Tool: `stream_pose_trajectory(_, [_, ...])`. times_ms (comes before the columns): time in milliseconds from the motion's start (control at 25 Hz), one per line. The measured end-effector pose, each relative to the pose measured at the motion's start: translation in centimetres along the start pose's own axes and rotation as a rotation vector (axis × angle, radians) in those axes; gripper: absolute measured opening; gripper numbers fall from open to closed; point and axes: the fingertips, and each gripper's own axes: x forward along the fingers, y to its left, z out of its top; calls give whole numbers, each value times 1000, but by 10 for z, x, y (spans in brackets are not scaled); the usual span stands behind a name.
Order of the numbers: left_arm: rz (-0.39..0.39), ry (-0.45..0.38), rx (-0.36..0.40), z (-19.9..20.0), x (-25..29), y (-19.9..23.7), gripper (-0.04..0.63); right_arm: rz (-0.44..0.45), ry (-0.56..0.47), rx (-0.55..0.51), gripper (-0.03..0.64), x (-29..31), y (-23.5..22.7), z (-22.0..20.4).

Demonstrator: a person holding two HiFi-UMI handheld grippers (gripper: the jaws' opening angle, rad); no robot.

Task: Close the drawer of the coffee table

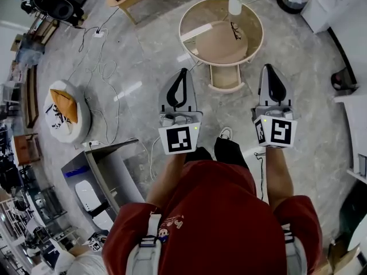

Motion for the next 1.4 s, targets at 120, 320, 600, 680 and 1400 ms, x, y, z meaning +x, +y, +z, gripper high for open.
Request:
stream_pose_trajectory(120, [-34, 12, 2, -7, 18, -8, 12, 15, 4, -16, 25, 11, -4, -8])
stream_pose_trajectory(320, [-108, -3, 7, -22, 46, -23, 12, 27, 40, -47, 25, 19, -6, -32])
stream_pose_trajectory(600, [-221, -73, -18, -60, 68, -43, 12, -52, 127, -35, 25, 16, 4, -84])
stream_pose_trajectory(680, [-256, -67, -34, -78, 76, -45, 12, -88, 149, -17, 25, 22, 8, -100])
stream_pose_trajectory(1400, [-311, 40, -155, -436, 94, -45, 12, -206, 307, 48, 25, 48, 70, -455])
